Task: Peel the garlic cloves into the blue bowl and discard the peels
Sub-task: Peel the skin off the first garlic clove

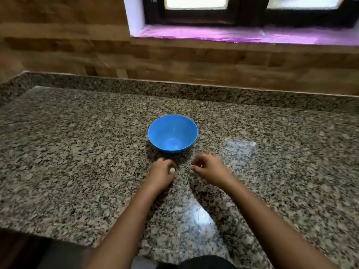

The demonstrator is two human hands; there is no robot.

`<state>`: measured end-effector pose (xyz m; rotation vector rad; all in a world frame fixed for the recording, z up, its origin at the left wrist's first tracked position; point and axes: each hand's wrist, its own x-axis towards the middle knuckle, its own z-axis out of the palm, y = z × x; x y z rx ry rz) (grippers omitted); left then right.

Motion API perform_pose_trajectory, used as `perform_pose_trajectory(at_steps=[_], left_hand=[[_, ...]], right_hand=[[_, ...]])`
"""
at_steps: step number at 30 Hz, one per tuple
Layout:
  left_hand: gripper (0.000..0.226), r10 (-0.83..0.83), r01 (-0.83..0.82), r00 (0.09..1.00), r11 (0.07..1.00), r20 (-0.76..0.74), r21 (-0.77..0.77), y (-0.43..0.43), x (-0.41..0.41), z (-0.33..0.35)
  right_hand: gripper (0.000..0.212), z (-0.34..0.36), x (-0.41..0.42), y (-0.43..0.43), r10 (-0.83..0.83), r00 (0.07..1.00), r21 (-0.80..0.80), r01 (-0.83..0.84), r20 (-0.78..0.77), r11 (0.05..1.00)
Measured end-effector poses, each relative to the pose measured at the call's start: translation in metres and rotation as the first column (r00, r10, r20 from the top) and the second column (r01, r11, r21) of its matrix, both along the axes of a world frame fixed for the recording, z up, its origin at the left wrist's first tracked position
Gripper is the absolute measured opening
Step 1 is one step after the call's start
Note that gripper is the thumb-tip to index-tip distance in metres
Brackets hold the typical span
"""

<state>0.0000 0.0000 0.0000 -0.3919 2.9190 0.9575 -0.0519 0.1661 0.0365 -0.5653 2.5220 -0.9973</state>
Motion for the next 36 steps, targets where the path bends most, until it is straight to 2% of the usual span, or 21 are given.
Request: perform_pose_trajectory(at_steps=[2, 3, 4, 5, 6, 8, 12, 17, 22, 24, 30, 36], left_hand=[[0.024, 0.086, -0.076, 0.996, 0.966, -0.029, 0.246, 0.001, -0.005, -0.001], [0.023, 0.118, -0.093, 0.992, 0.893, -0.031, 0.441, 0.003, -0.004, -0.001], [0.025, 0.144, -0.096, 0.989, 0.78, -0.028, 0.618, 0.006, -0.004, 0.002], [0.028, 0.148, -0.087, 0.989, 0.675, -0.019, 0.733, 0.008, -0.004, 0.001], [0.029, 0.149, -0.073, 0.989, 0.593, -0.02, 0.802, 0.012, -0.003, 0.001], [0.03, 0.148, -0.047, 0.988, 0.507, -0.033, 0.861, 0.018, -0.003, -0.001], [0.03, 0.179, -0.033, 0.983, 0.411, -0.045, 0.911, 0.027, -0.007, -0.006], [0.031, 0.227, -0.041, 0.973, 0.376, -0.049, 0.926, 0.034, -0.011, -0.013], [0.032, 0.262, -0.047, 0.961, 0.473, -0.089, 0.88, 0.043, -0.014, -0.013], [0.033, 0.267, -0.043, 0.959, 0.465, -0.094, 0.884, 0.045, -0.014, -0.011], [0.039, 0.246, -0.026, 0.964, 0.478, -0.105, 0.878, 0.041, -0.012, -0.009], [0.043, 0.229, -0.036, 0.969, 0.517, -0.097, 0.855, 0.046, -0.012, -0.007]], right_hand=[[0.018, -0.005, -0.004, -0.001, -0.021, 0.991, -0.081, 0.032, 0.13, 0.996], [0.019, -0.008, -0.005, -0.001, -0.02, 0.981, -0.129, 0.045, 0.192, 0.991], [0.02, -0.01, -0.005, -0.001, -0.028, 0.97, -0.18, 0.073, 0.241, 0.981], [0.02, -0.013, -0.005, -0.001, -0.032, 0.956, -0.238, 0.104, 0.29, 0.966], [0.02, -0.014, -0.005, 0.0, -0.039, 0.943, -0.294, 0.142, 0.332, 0.945], [0.021, -0.016, -0.005, 0.002, -0.058, 0.913, -0.383, 0.226, 0.403, 0.896], [0.02, -0.019, -0.007, 0.006, -0.082, 0.882, -0.453, 0.315, 0.463, 0.834], [0.016, -0.023, -0.012, 0.007, -0.115, 0.898, -0.479, 0.331, 0.424, 0.813], [0.02, -0.03, -0.01, 0.006, -0.203, 0.97, -0.36, 0.238, 0.132, 0.902], [0.022, -0.028, -0.009, 0.006, -0.172, 0.985, -0.311, 0.173, 0.03, 0.935], [0.017, -0.022, -0.008, 0.009, -0.078, 0.995, -0.238, 0.059, -0.069, 0.97], [0.015, -0.026, -0.01, 0.003, 0.039, 0.966, -0.033, -0.05, -0.257, 0.998]])
